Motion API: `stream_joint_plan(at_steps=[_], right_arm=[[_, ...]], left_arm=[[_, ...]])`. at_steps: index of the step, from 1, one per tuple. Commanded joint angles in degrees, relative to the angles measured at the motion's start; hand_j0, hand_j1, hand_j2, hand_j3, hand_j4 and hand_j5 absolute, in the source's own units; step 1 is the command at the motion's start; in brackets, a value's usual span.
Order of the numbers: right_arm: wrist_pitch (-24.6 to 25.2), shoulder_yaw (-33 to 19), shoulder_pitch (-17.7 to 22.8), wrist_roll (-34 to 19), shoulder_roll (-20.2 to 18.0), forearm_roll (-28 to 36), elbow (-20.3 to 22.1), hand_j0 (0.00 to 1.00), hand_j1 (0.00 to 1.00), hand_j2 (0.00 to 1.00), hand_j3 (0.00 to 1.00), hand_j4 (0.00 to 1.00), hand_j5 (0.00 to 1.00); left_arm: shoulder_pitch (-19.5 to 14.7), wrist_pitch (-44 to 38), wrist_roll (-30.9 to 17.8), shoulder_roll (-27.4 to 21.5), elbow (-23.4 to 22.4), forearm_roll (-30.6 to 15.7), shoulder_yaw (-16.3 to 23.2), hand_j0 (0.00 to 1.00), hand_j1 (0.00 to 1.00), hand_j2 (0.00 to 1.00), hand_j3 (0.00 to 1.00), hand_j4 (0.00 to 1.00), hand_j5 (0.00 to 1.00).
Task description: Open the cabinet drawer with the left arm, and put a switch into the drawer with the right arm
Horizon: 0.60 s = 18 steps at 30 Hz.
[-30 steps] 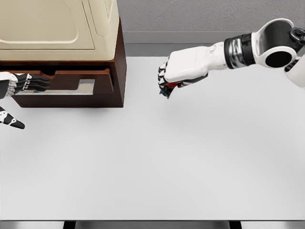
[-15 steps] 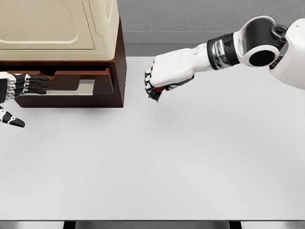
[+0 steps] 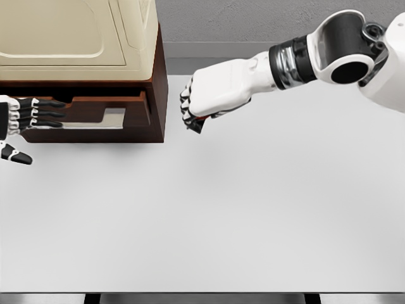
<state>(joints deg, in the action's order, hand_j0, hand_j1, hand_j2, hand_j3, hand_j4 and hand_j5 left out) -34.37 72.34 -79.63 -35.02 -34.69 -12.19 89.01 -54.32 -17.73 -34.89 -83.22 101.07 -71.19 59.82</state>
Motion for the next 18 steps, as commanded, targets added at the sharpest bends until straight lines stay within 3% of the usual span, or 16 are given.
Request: stream_joint_plan(at_steps=[1,11,18], right_arm=[[0.10,-0.09,0.00,0.02,-0.29,0.50,0.90,0.44,0.44,0.44,0.44,0.44,0.44],[0.27,-0.18,-1.32,0.02,-0.82,1.64,2.93,0.44,0.44,0.44,0.44,0.44,0.44],[0.27,-0.18,-2.99,0.02,-1.35,3.05,3.98,0.44,0.44,0.44,0.44,0.44,0.44]], left_arm=[[0.00,-0.20,-0.11,-0.53,-0.08,3.34,-0.05,1.00,1.00,1.00,1.00,1.00,1.00],[0.18,-0.29,-0.11,-0.45,0.00,2.90,-0.14,1.00,1.00,1.00,1.00,1.00,1.00],[0.18,-5.92,-0.11,-0.45,0.00,-1.41,-0.23,1.00,1.00,1.00,1.00,1.00,1.00]])
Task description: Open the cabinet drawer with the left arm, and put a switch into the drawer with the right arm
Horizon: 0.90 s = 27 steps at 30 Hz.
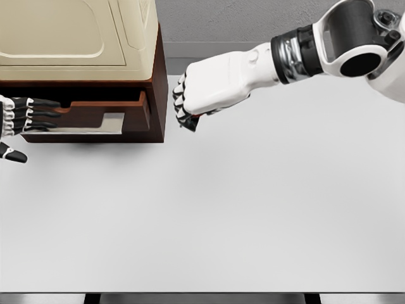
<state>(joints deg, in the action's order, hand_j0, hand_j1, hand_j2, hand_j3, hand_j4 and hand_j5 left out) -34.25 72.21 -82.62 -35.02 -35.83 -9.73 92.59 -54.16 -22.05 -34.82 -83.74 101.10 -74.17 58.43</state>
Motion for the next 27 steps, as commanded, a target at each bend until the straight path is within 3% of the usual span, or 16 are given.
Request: stream_joint_plan(at_steps=[1,5,27], right_arm=[[0.14,-0.06,0.00,0.02,-0.21,0.59,0.40,0.44,0.44,0.44,0.44,0.44,0.44],[0.14,-0.06,-0.79,0.02,-0.21,1.38,0.48,0.44,0.44,0.44,0.44,0.44,0.44],[1.55,-0.14,-2.02,0.02,0.93,1.99,0.13,0.44,0.44,0.44,0.44,0.44,0.44]], left_arm=[[0.02,-1.59,-0.18,0.06,-0.02,1.05,1.16,1.00,1.00,1.00,1.00,1.00,1.00],[-0.16,-4.23,-0.18,-0.02,-0.02,-1.68,0.99,1.00,1.00,1.00,1.00,1.00,1.00],[0.20,-8.98,-0.18,0.50,0.07,-2.03,1.16,1.00,1.00,1.00,1.00,1.00,1.00]])
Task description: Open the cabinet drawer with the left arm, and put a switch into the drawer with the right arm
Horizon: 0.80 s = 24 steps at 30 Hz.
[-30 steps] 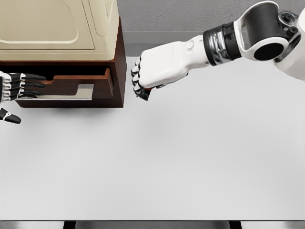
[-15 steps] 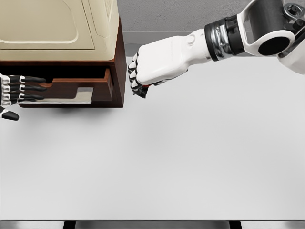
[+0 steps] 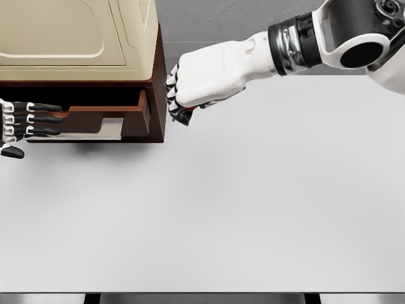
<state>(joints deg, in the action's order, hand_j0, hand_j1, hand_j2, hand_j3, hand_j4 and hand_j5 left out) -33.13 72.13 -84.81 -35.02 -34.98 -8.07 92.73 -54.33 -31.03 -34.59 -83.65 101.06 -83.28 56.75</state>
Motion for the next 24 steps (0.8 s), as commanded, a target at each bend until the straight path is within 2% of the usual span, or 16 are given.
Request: stream_joint_plan(at_steps=[1,10,24], right_arm=[[0.43,-0.06,-0.35,0.02,0.44,0.77,0.00,0.44,0.44,0.44,0.44,0.44,0.44],[3.42,-0.06,-1.67,0.02,3.69,1.13,-0.35,0.44,0.44,0.44,0.44,0.44,0.44],[4.56,-0.06,-2.29,0.02,4.39,1.13,-0.35,0.44,0.44,0.44,0.44,0.44,0.44]], left_arm=[[0.37,0.00,-0.41,0.51,0.10,7.08,2.92,1.00,1.00,1.00,1.00,1.00,1.00],[2.04,-0.96,-0.41,0.33,0.02,7.08,3.01,1.00,1.00,1.00,1.00,1.00,1.00],[3.88,-1.14,-0.41,-0.72,0.10,7.08,2.92,1.00,1.00,1.00,1.00,1.00,1.00]])
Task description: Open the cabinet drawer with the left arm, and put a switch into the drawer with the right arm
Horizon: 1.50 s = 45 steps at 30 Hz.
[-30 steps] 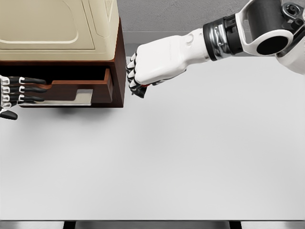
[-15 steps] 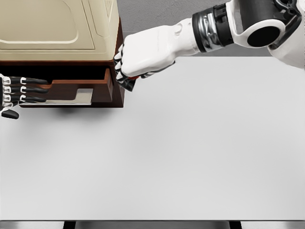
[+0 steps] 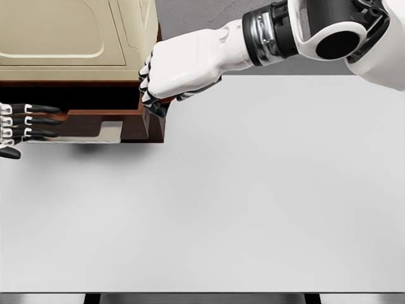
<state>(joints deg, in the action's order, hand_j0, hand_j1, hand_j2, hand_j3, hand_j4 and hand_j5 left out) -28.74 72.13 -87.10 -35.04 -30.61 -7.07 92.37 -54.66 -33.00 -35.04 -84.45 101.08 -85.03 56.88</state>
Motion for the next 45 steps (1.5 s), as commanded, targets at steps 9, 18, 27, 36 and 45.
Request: stream_joint_plan(at_steps=[9,18,27,36,45], right_arm=[[1.50,-0.23,-0.35,0.04,1.16,0.21,-0.26,0.44,0.44,0.44,0.44,0.44,0.44],[3.52,-0.15,-1.23,0.04,4.42,0.48,-2.90,0.44,0.44,0.44,0.44,0.44,0.44],[5.10,0.03,-2.02,0.04,7.49,0.48,-5.63,0.44,0.44,0.44,0.44,0.44,0.44],[5.19,0.73,-2.11,0.04,10.92,0.48,-9.05,0.44,0.44,0.44,0.44,0.44,0.44],[5.10,1.70,-1.93,0.04,13.12,0.30,-11.69,0.43,0.43,0.43,0.43,0.43,0.43]], left_arm=[[4.56,0.75,0.04,0.43,0.08,8.82,2.80,1.00,1.00,1.00,1.00,1.00,1.00],[5.35,0.75,0.04,1.57,0.08,8.65,2.71,1.00,1.00,1.00,1.00,1.00,1.00],[6.14,-1.01,0.04,0.87,0.08,8.56,2.89,1.00,1.00,1.00,1.00,1.00,1.00],[6.67,-1.63,0.04,0.87,0.17,8.56,2.80,1.00,1.00,1.00,1.00,1.00,1.00],[7.64,-2.00,0.04,0.43,0.17,8.56,2.80,1.00,1.00,1.00,1.00,1.00,1.00]])
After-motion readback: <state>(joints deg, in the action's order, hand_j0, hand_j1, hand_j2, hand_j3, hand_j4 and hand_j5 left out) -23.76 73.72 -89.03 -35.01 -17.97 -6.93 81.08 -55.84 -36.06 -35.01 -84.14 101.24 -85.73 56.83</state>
